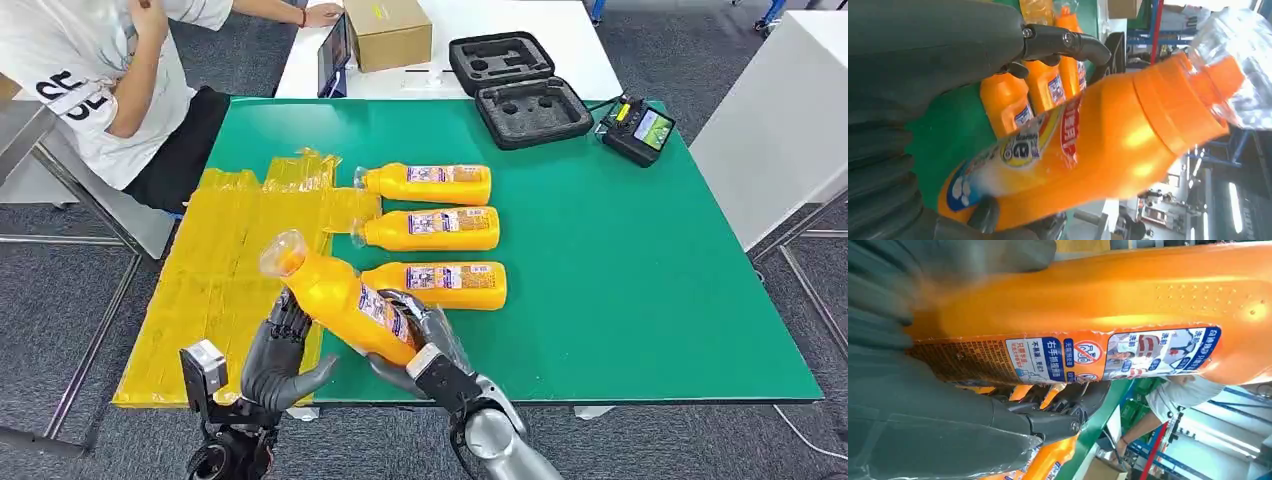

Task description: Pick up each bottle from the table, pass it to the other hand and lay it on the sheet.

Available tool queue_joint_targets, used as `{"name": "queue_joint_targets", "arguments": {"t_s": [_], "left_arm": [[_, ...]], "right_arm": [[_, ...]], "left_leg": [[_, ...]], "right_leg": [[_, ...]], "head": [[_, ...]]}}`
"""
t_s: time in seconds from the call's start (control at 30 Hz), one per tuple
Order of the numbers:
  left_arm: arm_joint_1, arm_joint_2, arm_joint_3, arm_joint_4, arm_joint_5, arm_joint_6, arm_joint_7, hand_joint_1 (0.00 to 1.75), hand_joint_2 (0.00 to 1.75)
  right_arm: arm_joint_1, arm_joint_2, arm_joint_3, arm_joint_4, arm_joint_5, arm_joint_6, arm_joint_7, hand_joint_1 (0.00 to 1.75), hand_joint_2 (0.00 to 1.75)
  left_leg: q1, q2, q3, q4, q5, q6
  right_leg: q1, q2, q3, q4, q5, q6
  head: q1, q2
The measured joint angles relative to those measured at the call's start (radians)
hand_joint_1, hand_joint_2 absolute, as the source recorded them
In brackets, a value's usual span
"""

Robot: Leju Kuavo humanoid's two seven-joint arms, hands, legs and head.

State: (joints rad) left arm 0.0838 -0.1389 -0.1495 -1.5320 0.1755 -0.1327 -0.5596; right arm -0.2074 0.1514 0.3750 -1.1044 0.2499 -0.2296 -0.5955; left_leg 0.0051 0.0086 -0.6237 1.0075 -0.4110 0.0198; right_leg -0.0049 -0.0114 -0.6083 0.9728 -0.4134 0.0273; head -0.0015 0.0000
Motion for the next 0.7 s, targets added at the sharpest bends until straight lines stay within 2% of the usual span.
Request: {"name": "queue_joint_targets", "arguments": {"t_s": [0.7], "left_arm": [[-0.016,0.012,0.003,0.039,0.009,0.002,0.012,0.00,1.75]], "right_arm": [[-0.040,0.039,0.074,0.096,0.092,0.013,0.011,1.75,1.75]], "left_leg": [[0.000,0.000,0.000,0.000,0.000,0.000]], "right_leg": [[0.000,0.000,0.000,0.000,0.000,0.000]], "head": [[0.000,0.000]]}}
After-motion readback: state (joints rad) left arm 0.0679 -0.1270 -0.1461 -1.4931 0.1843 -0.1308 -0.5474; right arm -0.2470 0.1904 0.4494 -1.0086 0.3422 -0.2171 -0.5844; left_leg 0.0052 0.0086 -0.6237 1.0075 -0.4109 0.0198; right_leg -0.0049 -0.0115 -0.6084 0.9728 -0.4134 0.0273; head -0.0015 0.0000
